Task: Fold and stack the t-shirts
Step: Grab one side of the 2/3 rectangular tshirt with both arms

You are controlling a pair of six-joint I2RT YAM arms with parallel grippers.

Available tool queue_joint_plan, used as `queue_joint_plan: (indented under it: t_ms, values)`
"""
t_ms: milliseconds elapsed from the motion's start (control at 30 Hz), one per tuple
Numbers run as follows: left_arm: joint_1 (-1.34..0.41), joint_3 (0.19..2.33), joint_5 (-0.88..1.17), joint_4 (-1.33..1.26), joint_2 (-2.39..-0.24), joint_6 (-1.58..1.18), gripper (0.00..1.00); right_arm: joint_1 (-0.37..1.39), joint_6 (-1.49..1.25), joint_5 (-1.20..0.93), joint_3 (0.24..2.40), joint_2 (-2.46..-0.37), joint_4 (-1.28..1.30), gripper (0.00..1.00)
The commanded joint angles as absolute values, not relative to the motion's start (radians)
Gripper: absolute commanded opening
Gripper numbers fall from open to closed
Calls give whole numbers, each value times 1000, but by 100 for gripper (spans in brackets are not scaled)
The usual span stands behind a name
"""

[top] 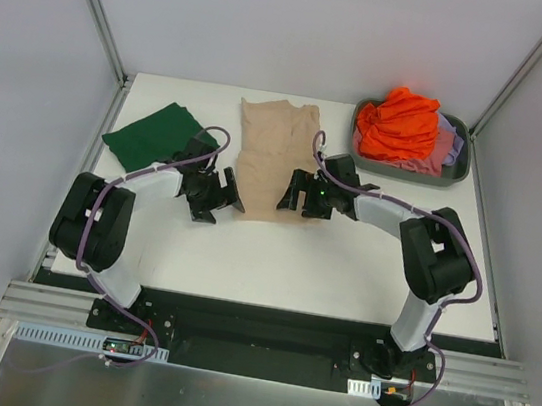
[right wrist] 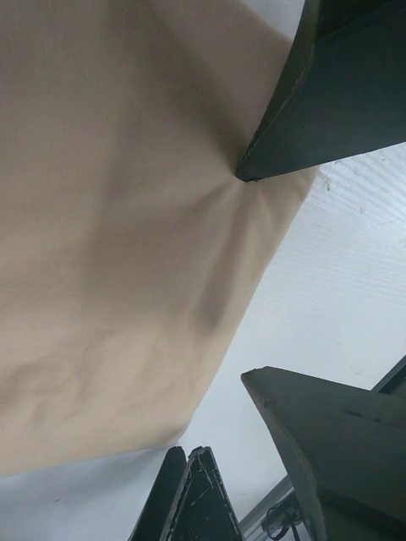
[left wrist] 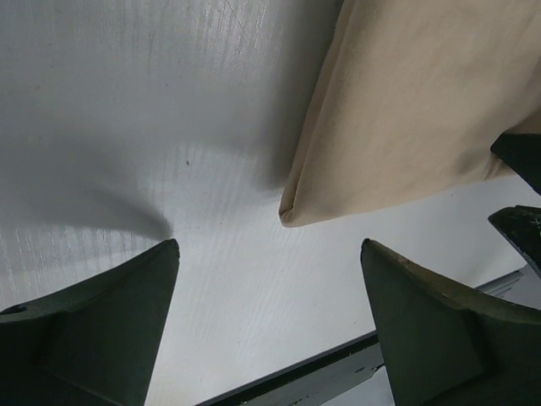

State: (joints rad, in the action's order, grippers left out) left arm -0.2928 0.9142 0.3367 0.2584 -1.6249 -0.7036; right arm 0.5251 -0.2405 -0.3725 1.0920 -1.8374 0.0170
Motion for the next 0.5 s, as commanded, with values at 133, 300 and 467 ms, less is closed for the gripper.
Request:
queue_joint_plan:
  t_ms: [133,300,467]
  values:
    - [-313,959,374,235,-1649,-735,77,525,-224,-325,1017,-1732,5,96]
    - [-333,965,382,232,-1681,-749,63,525,-213,-259,974,-1593,21,96]
    - [-368,962,379,225,-1687,-758,56,520,-213,-183,916,-1508,34,96]
